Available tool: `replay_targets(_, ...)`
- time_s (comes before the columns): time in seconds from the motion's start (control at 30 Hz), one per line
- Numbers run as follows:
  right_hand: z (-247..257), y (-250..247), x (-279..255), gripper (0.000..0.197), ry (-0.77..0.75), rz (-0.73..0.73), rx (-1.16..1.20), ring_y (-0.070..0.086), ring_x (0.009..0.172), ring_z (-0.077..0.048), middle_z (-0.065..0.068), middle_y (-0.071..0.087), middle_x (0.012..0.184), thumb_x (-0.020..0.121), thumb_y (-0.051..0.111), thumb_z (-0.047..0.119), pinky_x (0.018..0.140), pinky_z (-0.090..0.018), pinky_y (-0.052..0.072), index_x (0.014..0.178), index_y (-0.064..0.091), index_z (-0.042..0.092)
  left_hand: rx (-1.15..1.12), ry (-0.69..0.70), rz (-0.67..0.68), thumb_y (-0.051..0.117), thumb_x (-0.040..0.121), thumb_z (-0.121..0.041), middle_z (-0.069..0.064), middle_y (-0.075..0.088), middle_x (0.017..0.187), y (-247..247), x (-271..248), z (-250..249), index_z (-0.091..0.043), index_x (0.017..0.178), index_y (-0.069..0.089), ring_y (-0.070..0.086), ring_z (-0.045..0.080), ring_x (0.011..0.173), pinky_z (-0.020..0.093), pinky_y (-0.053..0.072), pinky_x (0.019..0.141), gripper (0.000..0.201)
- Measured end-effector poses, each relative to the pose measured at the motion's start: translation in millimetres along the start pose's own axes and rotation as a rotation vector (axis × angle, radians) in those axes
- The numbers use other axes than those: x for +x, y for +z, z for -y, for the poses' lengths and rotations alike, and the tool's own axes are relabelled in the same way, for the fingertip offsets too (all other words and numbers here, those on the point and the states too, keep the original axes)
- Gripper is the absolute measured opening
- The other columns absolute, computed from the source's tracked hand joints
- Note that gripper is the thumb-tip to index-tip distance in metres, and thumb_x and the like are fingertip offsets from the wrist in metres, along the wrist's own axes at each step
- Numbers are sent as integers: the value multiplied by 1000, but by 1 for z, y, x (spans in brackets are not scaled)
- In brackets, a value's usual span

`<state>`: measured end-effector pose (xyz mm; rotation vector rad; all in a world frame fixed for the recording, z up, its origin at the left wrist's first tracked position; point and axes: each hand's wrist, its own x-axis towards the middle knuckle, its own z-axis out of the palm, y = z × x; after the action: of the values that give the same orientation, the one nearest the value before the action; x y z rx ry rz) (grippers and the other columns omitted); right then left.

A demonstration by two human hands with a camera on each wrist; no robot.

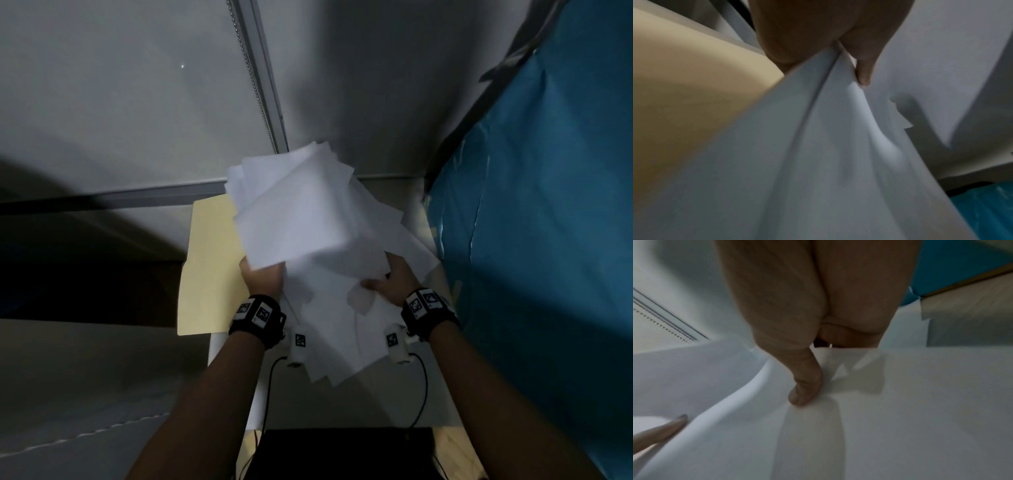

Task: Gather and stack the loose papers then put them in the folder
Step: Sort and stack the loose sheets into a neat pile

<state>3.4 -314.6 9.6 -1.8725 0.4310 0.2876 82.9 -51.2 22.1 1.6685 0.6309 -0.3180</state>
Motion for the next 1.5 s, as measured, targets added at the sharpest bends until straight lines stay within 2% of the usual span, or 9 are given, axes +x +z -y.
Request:
replay_targets(0.1,-14,-10,-4,61,15,40,-12,65,111,-21,-3,68,123,80,85,16,100,-41,53,135,60,11,-170,138,-84,85,90,-23,2,80,116,0,11,5,-11,117,78,76,17,107,31,62,93,30)
replay_targets(0.3,-25,-16,-10,36,83,69,-156,69,98,-19,-4,72,111,87,77,19,90,-38,58,122,69,10,-54,-107,-163,93,76,-20,15,74,125,-6,27,26,-8,133,68,72,38,113,55,59,100,63)
replay_targets(0.57,-8,-43,5,18,1,-479,-363,67,94,-33,-17,72,99,95,57,-2,85,-26,47,100,74,1,-15,-99,-69,98,64,2,11,70,127,-17,20,34,-4,137,64,66,26,109,49,55,103,81)
replay_targets(0.67,7,-49,17,29,48,-554,-253,63,100,-29,-13,71,102,99,48,5,92,-25,44,116,71,9,-8,-88,-18,95,39,2,9,76,118,-19,18,31,-7,128,71,71,30,106,55,59,97,93)
replay_targets(0.8,26,-33,38,17,19,-512,-210,63,90,-25,-2,63,88,97,54,7,80,-23,41,98,70,3,31,-77,58,80,47,24,10,75,114,-21,12,30,-7,127,68,70,37,106,54,62,87,86)
replay_targets(1.0,27,18,49,9,-26,-333,-240,59,73,-22,-7,64,79,92,69,12,68,-26,49,88,70,3,-229,-186,143,85,76,-48,4,76,120,-28,7,31,-24,121,72,75,31,97,47,59,83,52)
replay_targets(1.2,-4,51,48,10,-22,-152,-474,56,91,-32,-15,55,101,85,72,12,76,-39,53,88,66,6,305,228,306,106,44,-29,0,47,152,-31,-4,72,-22,155,24,50,20,139,45,50,107,138)
replay_targets(1.37,-15,34,44,40,58,-222,-469,53,105,-35,-13,52,117,79,79,19,88,-48,51,112,57,13,190,74,-27,86,88,-31,10,66,133,-30,-11,76,-12,137,52,67,36,122,49,57,99,63)
replay_targets(1.5,-15,31,31,76,184,-247,-308,57,101,-28,-11,54,116,65,90,46,87,-40,52,120,52,10,-33,-45,-25,96,77,-26,5,74,120,-21,-20,63,-8,127,67,73,26,100,40,63,87,60)
